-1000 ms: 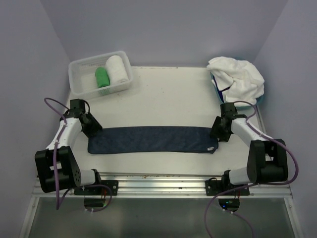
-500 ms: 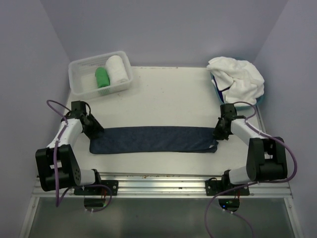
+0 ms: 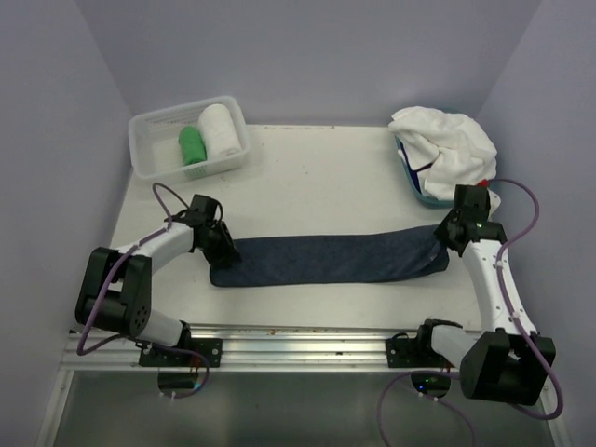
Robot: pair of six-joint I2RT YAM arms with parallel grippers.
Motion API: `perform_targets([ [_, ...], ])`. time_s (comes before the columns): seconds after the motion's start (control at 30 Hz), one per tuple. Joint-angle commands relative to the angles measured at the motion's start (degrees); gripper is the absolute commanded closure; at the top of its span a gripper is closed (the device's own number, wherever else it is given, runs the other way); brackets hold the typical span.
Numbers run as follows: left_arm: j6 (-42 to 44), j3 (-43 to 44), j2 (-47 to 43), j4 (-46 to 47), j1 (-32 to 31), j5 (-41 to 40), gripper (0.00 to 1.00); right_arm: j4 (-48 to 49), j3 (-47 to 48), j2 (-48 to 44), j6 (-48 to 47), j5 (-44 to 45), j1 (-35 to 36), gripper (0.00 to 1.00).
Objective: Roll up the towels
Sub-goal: Fold the towel
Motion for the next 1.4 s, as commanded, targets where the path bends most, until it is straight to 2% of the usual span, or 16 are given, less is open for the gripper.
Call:
perform_targets([
  [0.0, -3.3, 1.2, 4.7, 5.2, -4.6, 0.3, 0.57, -2.7, 7.1, -2.1, -0.5, 1.8, -0.2, 1.00],
  [0.2, -4.3, 7.6, 11.3, 6.2, -10.6, 0.3, 0.57, -4.1, 11.5, -3.8, -0.3, -0.8, 1.9, 1.00],
  [0.27, -4.9, 9.8, 13.5, 7.0, -12.0, 0.8, 0.57, -4.7, 13.1, -3.4, 0.2, 0.0, 4.8, 1.00],
  [0.4, -4.7, 13.9, 16.3, 6.7, -15.9, 1.5, 0.57, -7.0, 18.7, -1.2, 2.1, 3.3, 13.8, 1.00],
  [0.5, -3.2, 15.4, 14.1, 4.4, -16.5, 1.0, 0.57, -7.4, 21.6, 1.2, 4.0, 4.8, 22.5, 1.00],
  [0.63, -1.4, 16.5, 7.4, 0.0, -15.7, -2.1, 0.54, -7.2, 24.9, 5.3, 6.4, 6.3, 31.0, 1.00],
  [0.87, 2.9, 12.5, -0.6, -3.3, -6.8, -1.0, 0.53, -5.8, 30.6, 14.0, 7.5, 8.3, 42.4, 1.00],
  [0.97, 3.6, 9.8, -1.0, -3.3, -4.7, -0.7, 0.55, -5.0, 33.6, 18.2, 7.7, 8.0, 46.4, 1.00],
  [1.2, 3.0, 4.8, -1.9, -0.8, -4.6, 2.2, 0.60, -4.0, 42.1, 28.4, 7.3, 6.1, 55.2, 1.00],
  [1.37, 2.9, 2.3, -0.8, 1.4, -4.6, 2.6, 0.66, -4.0, 46.8, 35.0, 7.0, 4.2, 58.8, 1.00],
])
